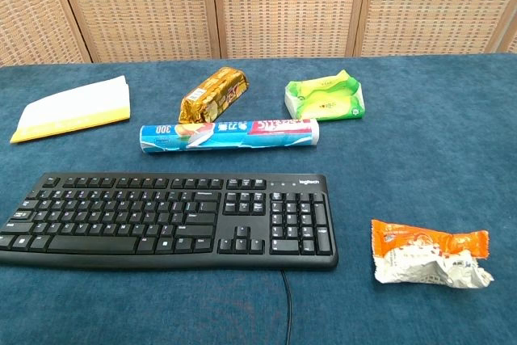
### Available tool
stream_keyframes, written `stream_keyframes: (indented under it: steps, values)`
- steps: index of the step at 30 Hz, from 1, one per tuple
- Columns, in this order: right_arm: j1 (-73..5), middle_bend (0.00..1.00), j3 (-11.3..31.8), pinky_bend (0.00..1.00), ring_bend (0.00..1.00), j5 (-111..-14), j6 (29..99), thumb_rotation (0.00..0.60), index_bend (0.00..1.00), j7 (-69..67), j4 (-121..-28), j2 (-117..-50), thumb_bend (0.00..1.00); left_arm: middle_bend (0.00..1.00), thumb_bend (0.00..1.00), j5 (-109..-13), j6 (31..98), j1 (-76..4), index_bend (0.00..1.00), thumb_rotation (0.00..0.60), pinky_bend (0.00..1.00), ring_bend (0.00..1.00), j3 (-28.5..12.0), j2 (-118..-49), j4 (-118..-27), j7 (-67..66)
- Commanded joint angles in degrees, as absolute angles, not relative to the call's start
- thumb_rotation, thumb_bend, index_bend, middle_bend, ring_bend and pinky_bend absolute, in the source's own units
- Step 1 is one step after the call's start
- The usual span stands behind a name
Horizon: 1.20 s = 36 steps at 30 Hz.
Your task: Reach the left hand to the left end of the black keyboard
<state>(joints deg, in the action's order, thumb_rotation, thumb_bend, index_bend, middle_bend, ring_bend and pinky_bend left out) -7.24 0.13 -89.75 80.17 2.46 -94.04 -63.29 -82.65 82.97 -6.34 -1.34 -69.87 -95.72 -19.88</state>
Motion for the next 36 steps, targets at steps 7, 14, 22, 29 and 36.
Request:
stream_keyframes:
  steps: [7, 14, 22, 29, 36]
  values:
    - [-7.2, 0.00, 0.1, 0.00, 0.00, -89.8, 80.3, 0.600, 0.00, 2.3, -94.0, -63.2, 0.05, 0.00, 0.01, -82.7, 83.0, -6.3, 0.00, 0.600, 0.00, 0.00, -1.3, -69.8, -96.0, -20.2]
    - [-7.1, 0.00, 0.0, 0.00, 0.00, -90.0, 80.5, 0.600, 0.00, 2.4, -94.2, -63.2, 0.05, 0.00, 0.02, -83.0, 83.1, -6.3, 0.00, 0.600, 0.00, 0.00, -1.2, -69.8, -96.0, -20.0]
    - [-7.2, 0.00, 0.0, 0.00, 0.00, -89.8, 80.2, 0.600, 0.00, 2.7, -94.1, -63.3, 0.05, 0.00, 0.02, -82.9, 83.0, -6.4, 0.00, 0.600, 0.00, 0.00, -1.3, -69.8, -95.9, -19.9]
    - [-7.1, 0.00, 0.0, 0.00, 0.00, -89.8, 80.3, 0.600, 0.00, 2.4, -94.0, -63.2, 0.05, 0.00, 0.02, -83.0, 83.2, -6.2, 0.00, 0.600, 0.00, 0.00, -1.2, -69.9, -96.2, -20.3]
    - [-7.2, 0.00, -0.2, 0.00, 0.00, -90.0, 79.9, 0.600, 0.00, 2.6, -93.9, -63.5, 0.05, 0.09, 0.12, -82.5, 83.6, -6.2, 0.00, 0.600, 0.10, 0.12, -1.8, -70.0, -97.3, -21.0]
